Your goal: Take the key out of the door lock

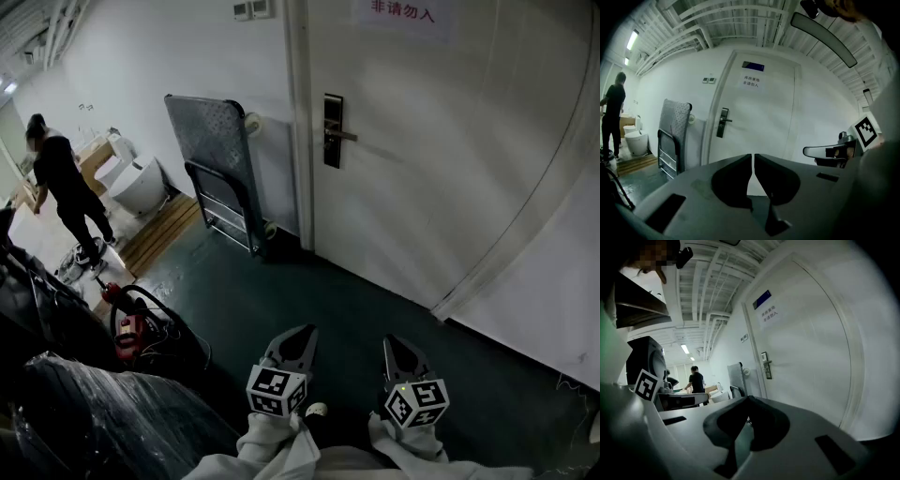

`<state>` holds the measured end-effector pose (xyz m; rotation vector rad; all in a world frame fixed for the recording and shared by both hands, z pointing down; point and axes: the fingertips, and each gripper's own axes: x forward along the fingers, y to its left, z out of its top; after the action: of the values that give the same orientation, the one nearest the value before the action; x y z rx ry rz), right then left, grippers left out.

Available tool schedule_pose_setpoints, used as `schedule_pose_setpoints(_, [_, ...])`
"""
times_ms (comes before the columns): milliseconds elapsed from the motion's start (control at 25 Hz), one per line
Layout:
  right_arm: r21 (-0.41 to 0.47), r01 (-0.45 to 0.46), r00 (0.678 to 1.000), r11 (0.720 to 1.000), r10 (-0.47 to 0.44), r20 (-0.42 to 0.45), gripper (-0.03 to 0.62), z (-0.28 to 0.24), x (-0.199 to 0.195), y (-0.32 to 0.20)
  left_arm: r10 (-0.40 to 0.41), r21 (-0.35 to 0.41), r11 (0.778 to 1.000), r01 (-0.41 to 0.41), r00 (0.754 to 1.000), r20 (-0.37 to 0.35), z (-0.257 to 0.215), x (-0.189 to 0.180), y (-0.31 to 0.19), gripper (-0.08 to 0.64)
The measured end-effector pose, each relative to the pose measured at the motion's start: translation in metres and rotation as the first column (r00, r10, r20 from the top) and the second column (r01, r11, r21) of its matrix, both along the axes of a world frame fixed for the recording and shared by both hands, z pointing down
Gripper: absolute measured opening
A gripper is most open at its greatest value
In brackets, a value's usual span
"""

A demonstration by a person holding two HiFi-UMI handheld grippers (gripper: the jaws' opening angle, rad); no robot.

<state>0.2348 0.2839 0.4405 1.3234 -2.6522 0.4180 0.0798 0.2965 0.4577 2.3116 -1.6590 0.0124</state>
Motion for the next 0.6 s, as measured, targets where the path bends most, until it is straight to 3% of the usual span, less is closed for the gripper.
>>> schedule_pose_setpoints(600, [-0.038, -0.028, 1.0, 0.999, 0.028, 0.008, 0.052, 0.0095, 0.0036, -0.0026, 0.027, -0.012, 1.0, -0.027, 1.0, 0.005, 0.0028, 0.0059, -0.0046, 0.026])
